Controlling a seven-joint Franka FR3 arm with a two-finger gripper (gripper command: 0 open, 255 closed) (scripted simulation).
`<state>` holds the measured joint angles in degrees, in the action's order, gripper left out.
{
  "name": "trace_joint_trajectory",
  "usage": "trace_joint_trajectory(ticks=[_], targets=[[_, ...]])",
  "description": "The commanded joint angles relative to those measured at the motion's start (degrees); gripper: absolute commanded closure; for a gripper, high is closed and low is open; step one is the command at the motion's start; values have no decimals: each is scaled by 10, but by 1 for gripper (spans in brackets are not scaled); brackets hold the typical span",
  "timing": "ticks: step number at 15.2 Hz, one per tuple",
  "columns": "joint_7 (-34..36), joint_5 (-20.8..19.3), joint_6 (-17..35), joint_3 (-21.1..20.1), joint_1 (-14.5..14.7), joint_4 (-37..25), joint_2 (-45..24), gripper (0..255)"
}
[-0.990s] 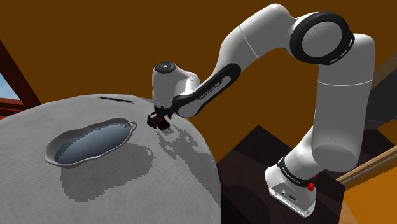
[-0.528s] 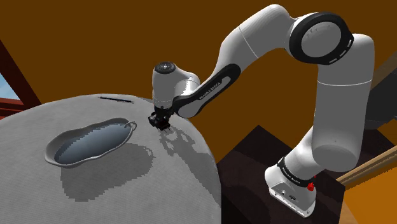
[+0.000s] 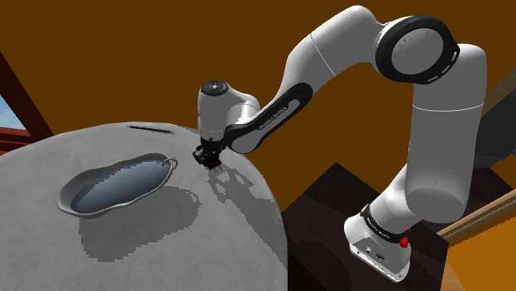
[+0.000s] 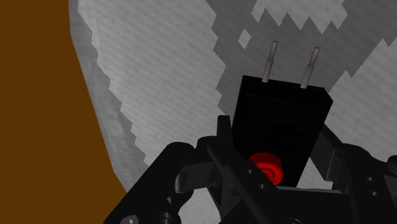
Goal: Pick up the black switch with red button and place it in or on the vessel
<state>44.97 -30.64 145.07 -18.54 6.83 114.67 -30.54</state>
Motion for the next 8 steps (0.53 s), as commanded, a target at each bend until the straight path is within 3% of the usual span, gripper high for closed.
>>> trace_joint_trajectory(ticks=[1,8], targets=[[0,0,0,0,0,0,0,255],[-25,30,-34,-21,-15,5,42,255]])
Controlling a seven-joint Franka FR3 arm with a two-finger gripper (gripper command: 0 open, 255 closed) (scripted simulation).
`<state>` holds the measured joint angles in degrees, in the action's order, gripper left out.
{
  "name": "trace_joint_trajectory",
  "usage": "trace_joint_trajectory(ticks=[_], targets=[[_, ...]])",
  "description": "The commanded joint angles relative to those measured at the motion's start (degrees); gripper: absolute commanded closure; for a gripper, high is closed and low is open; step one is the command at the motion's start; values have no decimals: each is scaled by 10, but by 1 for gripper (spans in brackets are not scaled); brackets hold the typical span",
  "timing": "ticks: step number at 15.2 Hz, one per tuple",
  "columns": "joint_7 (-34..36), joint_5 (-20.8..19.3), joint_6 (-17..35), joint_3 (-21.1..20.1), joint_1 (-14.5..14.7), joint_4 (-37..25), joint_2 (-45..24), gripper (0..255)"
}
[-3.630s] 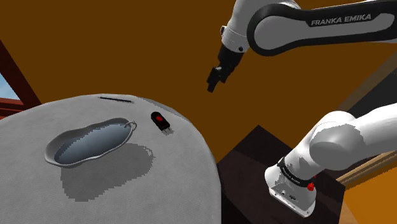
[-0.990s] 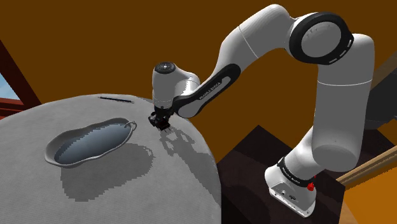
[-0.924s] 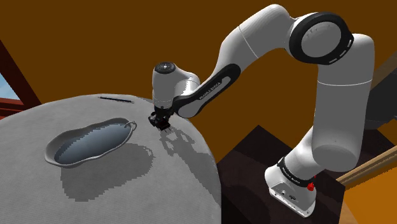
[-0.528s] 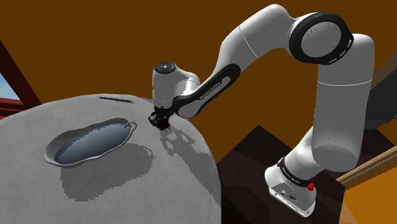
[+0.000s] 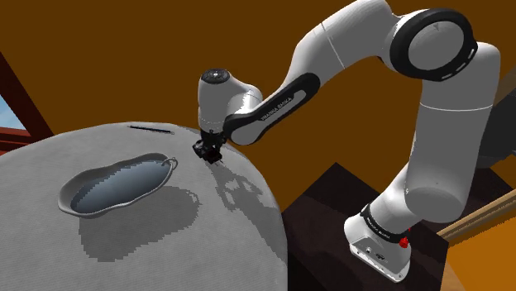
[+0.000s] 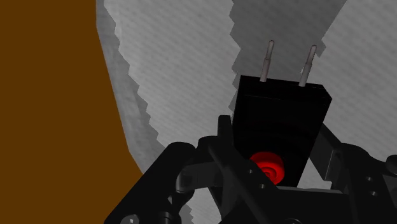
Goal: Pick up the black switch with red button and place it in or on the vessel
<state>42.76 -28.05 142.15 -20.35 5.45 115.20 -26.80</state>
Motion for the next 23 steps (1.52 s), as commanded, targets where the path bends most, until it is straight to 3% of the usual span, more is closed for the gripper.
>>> trace_joint_trajectory(ticks=[1,23], targets=[[-6,8,-10,-5,-3,-1,10,255],[-79,97,-134,-47,-32,-31,119,255]])
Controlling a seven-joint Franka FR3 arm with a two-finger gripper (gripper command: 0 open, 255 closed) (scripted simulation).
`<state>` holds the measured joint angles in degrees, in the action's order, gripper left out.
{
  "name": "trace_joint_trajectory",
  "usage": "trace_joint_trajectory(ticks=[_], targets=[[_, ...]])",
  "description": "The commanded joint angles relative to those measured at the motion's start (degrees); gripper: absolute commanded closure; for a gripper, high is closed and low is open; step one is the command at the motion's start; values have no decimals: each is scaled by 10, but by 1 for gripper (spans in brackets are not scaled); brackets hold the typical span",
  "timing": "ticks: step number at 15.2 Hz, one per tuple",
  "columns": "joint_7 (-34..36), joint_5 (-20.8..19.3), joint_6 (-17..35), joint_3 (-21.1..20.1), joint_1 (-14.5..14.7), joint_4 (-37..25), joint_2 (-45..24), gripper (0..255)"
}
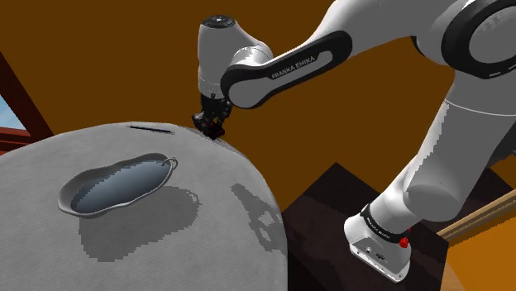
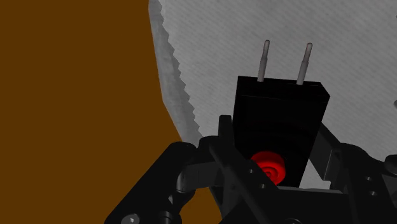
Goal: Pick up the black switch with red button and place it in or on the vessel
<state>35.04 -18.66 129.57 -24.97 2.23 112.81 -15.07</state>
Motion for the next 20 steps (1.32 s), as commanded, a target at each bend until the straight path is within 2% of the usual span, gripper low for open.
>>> trace_joint_trajectory(ticks=[1,3,11,16,20], targets=[[-5,6,-14,-2,0,-9,6,255],[-8,10,-22,-4,-1,-13,11,255],[87,-40,-98,-14,93,-172,-102,255],[127,-66,-159,-11,163,-307,-189,255],[144,-84,-222,-3,228,-450,-274,255]])
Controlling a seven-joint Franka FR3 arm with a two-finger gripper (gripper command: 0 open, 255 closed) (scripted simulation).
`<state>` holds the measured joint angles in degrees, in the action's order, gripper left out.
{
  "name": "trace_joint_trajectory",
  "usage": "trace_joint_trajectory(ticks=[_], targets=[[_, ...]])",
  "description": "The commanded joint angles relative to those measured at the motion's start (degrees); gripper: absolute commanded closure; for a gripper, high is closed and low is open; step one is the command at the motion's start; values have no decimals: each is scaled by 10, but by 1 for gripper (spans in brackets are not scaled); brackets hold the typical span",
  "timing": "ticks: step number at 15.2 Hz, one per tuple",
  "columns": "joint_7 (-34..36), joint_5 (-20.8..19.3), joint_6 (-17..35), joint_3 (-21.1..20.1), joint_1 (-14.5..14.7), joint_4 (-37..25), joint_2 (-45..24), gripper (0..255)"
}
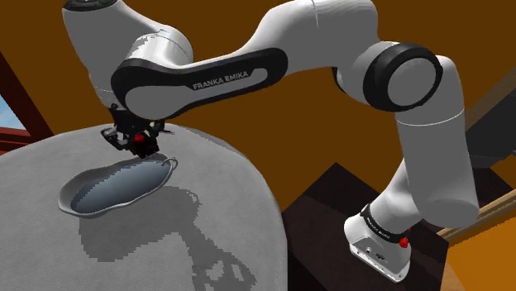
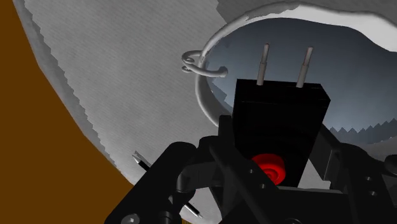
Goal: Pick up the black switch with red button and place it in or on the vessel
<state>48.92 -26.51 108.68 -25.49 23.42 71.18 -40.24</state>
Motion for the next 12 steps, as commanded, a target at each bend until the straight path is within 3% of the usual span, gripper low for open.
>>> trace_joint_trajectory(ticks=[1,2,3,12], targets=[[6,-9,-32,6,35,-79,-48,255],[6,-13,-54,9,55,-131,-77,255],[0,-18,-93,16,90,-227,-129,255],[17,-24,-32,20,78,-168,-136,255]])
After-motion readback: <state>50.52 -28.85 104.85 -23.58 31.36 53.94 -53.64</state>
